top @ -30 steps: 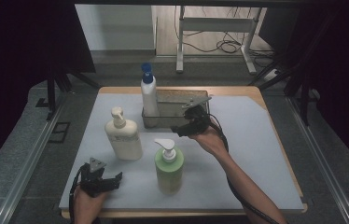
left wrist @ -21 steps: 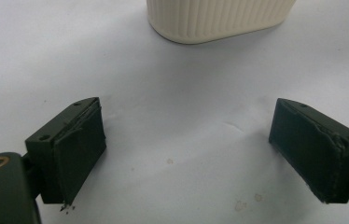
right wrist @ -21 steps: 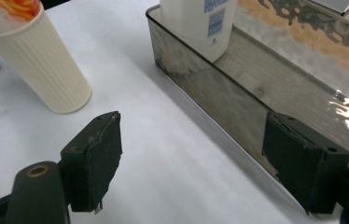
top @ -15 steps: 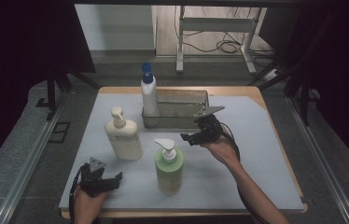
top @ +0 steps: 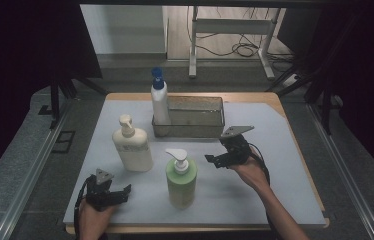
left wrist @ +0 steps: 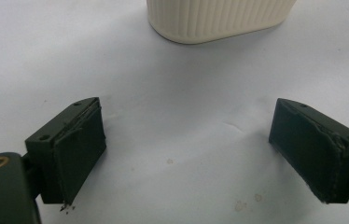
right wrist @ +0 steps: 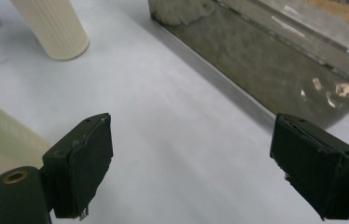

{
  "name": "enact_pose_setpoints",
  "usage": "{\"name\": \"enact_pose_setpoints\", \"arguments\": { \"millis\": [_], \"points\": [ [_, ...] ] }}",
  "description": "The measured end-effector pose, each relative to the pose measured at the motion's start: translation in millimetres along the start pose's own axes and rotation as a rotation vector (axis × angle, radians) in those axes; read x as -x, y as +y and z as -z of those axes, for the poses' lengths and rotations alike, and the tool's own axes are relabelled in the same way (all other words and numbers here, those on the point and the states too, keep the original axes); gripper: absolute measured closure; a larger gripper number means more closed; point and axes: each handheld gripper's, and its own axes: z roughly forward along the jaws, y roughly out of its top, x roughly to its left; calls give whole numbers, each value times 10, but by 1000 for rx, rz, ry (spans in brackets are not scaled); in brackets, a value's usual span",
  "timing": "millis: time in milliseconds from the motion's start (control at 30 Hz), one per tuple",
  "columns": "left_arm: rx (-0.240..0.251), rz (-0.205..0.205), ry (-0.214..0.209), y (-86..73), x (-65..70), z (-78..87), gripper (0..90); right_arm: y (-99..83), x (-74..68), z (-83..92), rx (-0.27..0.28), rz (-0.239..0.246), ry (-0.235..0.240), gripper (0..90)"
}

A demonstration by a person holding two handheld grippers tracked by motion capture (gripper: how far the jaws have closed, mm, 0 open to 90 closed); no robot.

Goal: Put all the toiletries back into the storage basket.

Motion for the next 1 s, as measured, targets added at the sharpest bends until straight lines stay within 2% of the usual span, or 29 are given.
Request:
{"name": "enact_pose_setpoints", "arguments": {
  "millis": [200,333,733,1000],
  "points": [
    [-4,-5,1,0,-4,3,100,-125,-18,68,3,0,15,99],
    [-4,-5,1,0,-4,3,100,-200,-64,96,-3,19,24,80],
    [-4,-5,0,-1,-4,4,100,-388,-251,182,-24,61,40,3],
    [-3,-5,0,-1,-3,4,100,-460,-416,214,-24,70,87,0]
  ]
}}
